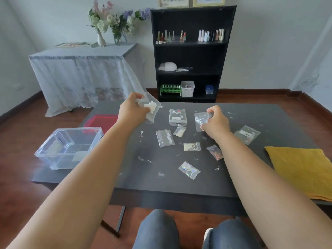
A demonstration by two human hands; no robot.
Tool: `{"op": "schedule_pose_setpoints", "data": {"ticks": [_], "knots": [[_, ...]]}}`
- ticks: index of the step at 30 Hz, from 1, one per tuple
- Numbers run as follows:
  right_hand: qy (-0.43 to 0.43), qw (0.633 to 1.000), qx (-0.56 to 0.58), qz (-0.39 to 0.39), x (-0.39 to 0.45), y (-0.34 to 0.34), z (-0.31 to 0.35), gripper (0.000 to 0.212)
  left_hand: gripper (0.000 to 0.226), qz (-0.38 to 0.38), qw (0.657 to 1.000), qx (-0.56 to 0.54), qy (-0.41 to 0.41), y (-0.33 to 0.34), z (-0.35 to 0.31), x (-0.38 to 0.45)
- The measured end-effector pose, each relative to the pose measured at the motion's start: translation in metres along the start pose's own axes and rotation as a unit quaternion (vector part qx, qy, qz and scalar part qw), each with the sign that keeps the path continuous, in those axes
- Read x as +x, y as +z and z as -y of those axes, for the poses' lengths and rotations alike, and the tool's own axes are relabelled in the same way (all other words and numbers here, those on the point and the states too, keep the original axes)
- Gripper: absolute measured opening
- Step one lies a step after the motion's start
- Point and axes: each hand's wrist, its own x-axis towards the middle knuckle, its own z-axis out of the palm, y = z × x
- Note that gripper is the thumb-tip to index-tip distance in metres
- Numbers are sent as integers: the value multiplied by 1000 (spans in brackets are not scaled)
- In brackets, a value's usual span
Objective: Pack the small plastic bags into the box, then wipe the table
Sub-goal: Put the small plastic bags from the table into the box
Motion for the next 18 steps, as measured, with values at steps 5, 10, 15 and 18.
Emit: {"op": "schedule_pose_setpoints", "data": {"ticks": [5,10,15,18], "knots": [[58,991,116,33,-12,-1,5,52,28,46,997,13,54,-51,1,-20],[59,969,231,58,-23,9,14,27,37,80,995,16,62,-109,16,-39],[16,951,302,55,-38,24,55,17,45,75,993,72,54,-173,38,-50],[-30,939,334,73,-52,36,90,12,40,33,989,137,52,-203,53,-58]]}}
